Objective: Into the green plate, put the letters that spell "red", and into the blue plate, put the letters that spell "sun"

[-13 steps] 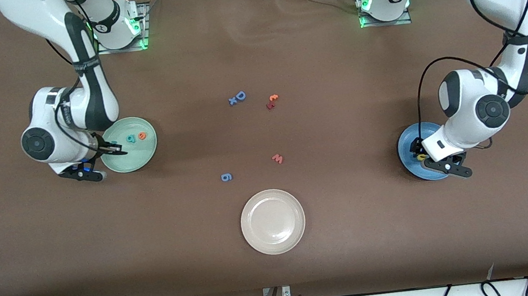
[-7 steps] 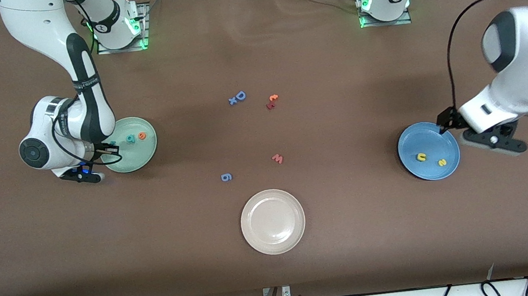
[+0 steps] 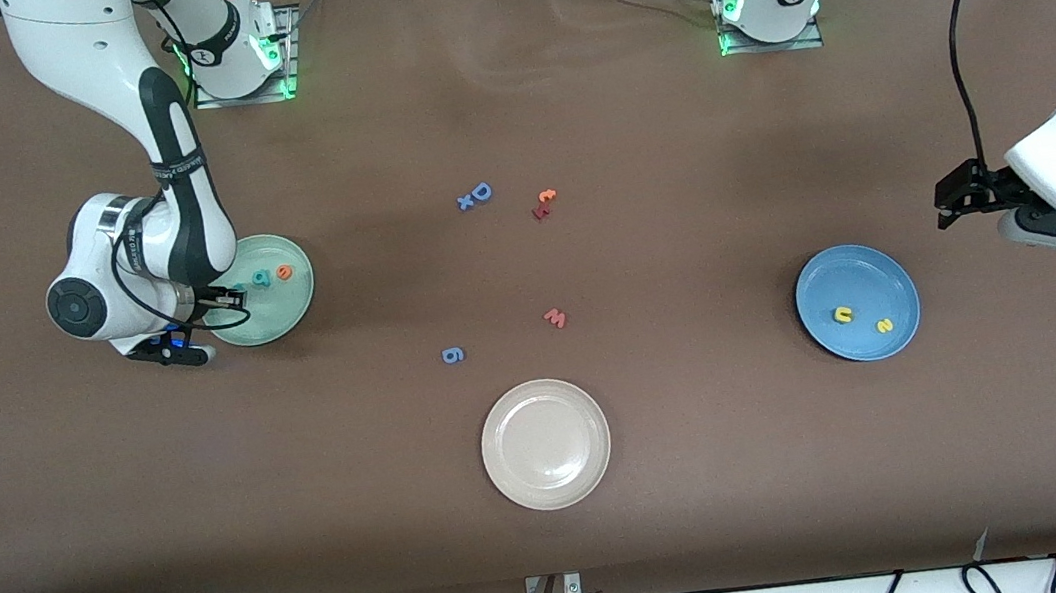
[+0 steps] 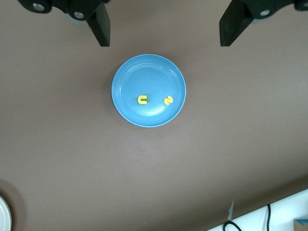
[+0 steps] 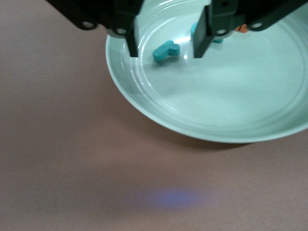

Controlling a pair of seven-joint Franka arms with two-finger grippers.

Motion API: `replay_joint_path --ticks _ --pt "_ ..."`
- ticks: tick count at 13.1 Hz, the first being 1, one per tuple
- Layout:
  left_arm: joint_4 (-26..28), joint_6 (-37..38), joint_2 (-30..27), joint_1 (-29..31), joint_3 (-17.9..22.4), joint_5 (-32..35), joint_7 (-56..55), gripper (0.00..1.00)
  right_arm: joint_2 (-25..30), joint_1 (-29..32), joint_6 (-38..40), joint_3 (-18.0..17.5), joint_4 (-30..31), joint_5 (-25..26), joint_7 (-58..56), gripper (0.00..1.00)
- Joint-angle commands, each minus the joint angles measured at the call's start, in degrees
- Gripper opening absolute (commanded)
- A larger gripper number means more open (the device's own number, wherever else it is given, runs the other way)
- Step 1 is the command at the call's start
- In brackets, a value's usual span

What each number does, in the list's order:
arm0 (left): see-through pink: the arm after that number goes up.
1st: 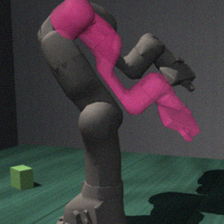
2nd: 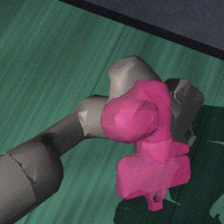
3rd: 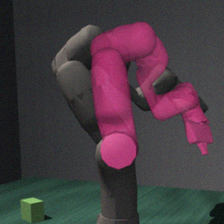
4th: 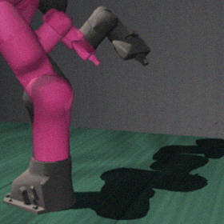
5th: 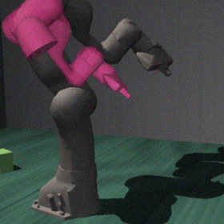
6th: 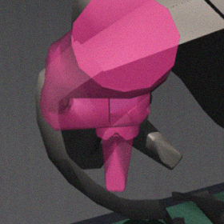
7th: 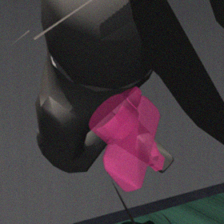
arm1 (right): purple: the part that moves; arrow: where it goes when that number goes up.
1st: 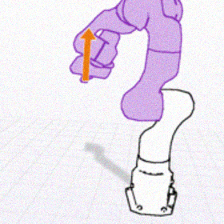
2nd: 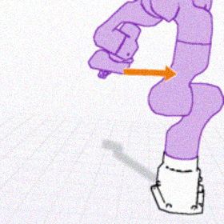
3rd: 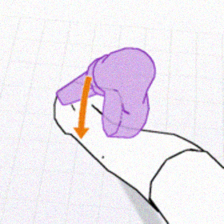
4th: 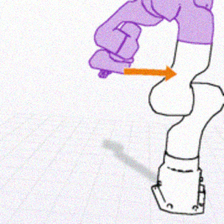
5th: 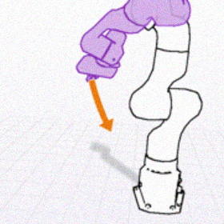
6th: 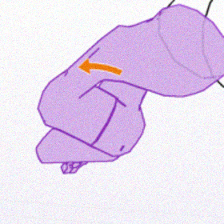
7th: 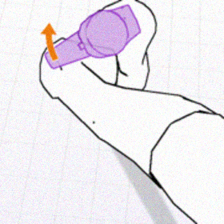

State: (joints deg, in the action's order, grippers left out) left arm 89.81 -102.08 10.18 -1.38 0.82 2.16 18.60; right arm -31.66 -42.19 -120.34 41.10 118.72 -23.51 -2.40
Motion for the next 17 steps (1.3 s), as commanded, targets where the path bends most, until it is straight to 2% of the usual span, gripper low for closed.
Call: replay_joint_path --ticks 1,6,8,11,13,14,17 --pt "-0.8 1.8 -1.6 0.2 0.0 -1.5 0.7 1.0 0.7 -0.4 3.7 0.1 -3.0 -0.9 -0.2 1.0" --pt "-0.7 4.0 -1.8 0.2 -0.6 -1.5 -5.5 1.0 0.8 -0.1 19.9 1.1 -17.4 0.0 1.3 1.0" --pt "-0.6 6.3 -1.9 0.2 -0.5 -3.6 -7.1 1.0 0.8 0.1 26.4 1.9 -23.6 0.5 1.3 1.0" --pt "-0.8 8.3 -2.3 0.1 -1.1 -4.1 -11.0 1.0 0.8 0.1 34.4 2.0 -34.3 4.6 1.3 1.0" --pt "-1.9 8.2 -2.0 -0.6 -1.2 -3.4 -11.1 1.0 1.7 -0.9 37.4 2.9 -38.5 4.9 1.3 1.0" --pt "-2.1 8.2 -2.0 -0.6 -1.1 -3.4 -11.1 1.0 4.5 -0.8 37.6 1.9 -38.6 6.7 1.3 1.0" --pt "-2.4 8.3 -2.2 0.1 -0.7 -4.1 -10.2 1.0 11.2 5.1 37.3 -9.3 -38.1 14.7 3.0 1.0"
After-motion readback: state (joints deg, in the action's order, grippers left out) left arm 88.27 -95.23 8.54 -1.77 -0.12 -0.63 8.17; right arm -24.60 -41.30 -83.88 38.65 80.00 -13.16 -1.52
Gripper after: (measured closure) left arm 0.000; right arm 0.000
